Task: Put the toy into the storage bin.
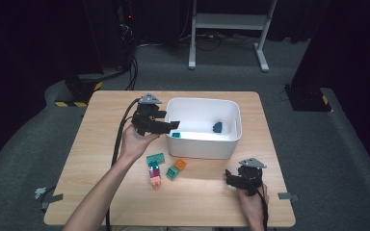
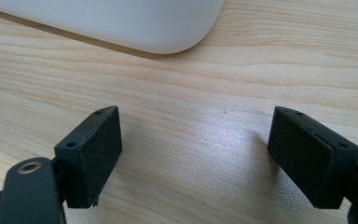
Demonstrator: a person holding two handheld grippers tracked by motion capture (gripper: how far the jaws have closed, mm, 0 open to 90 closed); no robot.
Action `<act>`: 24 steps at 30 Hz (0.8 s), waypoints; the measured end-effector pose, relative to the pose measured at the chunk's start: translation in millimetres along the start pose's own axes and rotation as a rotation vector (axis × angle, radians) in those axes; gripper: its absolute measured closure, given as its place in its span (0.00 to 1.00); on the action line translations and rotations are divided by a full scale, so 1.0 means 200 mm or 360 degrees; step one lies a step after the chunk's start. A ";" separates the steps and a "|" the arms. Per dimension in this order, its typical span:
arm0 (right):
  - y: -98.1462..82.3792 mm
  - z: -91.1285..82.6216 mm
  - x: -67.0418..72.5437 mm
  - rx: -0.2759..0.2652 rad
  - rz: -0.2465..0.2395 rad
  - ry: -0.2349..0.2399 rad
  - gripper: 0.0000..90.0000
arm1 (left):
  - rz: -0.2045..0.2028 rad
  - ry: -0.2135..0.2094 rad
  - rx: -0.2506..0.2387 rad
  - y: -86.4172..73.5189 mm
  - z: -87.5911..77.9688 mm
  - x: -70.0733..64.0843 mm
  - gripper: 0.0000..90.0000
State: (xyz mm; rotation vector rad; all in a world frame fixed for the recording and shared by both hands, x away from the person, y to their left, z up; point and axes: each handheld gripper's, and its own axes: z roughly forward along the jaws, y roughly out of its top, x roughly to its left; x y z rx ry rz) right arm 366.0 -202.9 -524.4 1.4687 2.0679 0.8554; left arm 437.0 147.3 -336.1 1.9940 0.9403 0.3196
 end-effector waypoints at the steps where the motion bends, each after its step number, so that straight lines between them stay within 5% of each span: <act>1: 0.00 0.00 0.00 0.0000 0.0000 0.0000 0.19 | 0.0000 -0.0001 0.0002 -0.01 -0.01 0.00 0.34; 24: 0.00 0.00 0.00 0.0000 0.0000 0.0000 0.19 | -0.0058 0.0055 -0.0043 -0.24 -0.16 0.03 0.33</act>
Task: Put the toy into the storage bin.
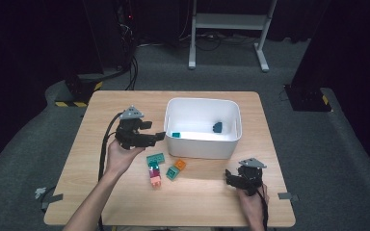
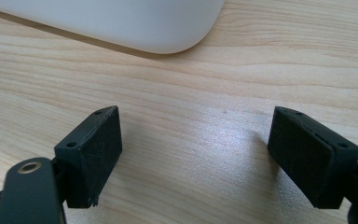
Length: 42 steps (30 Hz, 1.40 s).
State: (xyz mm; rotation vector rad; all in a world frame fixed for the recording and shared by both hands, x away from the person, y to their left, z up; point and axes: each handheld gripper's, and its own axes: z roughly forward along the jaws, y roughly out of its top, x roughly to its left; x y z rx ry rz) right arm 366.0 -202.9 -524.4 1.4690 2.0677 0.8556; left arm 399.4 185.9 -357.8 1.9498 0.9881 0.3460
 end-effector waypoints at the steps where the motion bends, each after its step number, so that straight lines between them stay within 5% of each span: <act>1: 0.00 0.00 0.00 0.0000 0.0000 0.0000 0.19 | 0.0000 0.0007 0.0001 -0.01 0.00 0.00 0.33; 15: 0.00 0.00 0.00 0.0000 0.0000 0.0000 0.19 | -0.0037 0.0044 0.0057 -0.22 -0.03 0.02 0.32; 30: 0.00 0.00 0.00 0.0000 0.0000 0.0000 0.19 | -0.0052 0.0081 0.0153 -0.48 0.01 -0.05 0.31; 42: 0.00 0.00 0.00 0.0000 -0.0002 0.0000 0.19 | -0.0139 0.0160 0.0201 -0.57 0.10 0.03 0.33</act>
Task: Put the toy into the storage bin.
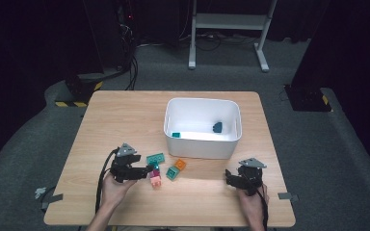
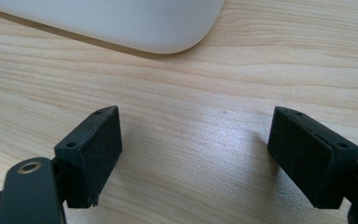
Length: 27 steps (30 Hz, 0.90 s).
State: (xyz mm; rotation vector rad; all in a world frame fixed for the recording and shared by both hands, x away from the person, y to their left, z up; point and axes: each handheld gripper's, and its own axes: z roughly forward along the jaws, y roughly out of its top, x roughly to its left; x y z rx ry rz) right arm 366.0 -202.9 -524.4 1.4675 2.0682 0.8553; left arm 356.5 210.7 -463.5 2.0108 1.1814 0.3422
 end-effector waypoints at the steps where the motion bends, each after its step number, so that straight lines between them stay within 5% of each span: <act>1: 0.00 0.00 0.00 0.0001 0.0002 0.0000 0.19 | -0.0003 0.0009 0.0002 0.00 0.01 0.01 0.34; 27: 0.00 0.00 0.00 0.0000 0.0000 0.0000 0.19 | -0.0120 0.0129 0.0026 -0.01 0.24 0.19 0.50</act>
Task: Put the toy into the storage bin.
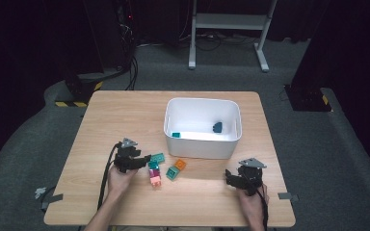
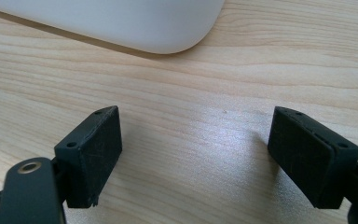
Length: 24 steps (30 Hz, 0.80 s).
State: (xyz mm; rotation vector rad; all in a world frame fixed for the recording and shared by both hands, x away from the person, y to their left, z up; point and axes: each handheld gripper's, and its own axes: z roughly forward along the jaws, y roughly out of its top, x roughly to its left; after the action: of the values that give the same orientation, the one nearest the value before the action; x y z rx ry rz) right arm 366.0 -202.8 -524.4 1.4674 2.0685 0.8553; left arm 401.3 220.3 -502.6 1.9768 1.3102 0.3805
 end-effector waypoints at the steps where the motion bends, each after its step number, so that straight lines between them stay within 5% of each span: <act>1: 0.00 0.00 0.00 0.0001 0.0002 0.0000 0.19 | 0.0008 -0.0003 -0.0003 0.00 0.01 0.00 0.51; 24: 0.00 0.00 0.00 0.0000 0.0002 0.0000 0.19 | 0.0009 -0.0032 -0.0003 0.00 0.08 -0.02 0.78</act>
State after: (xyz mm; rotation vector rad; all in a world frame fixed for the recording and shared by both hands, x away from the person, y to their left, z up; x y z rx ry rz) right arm 366.0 -202.8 -524.4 1.4688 2.0679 0.8553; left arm 408.8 211.3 -512.9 1.9785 1.2913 0.3636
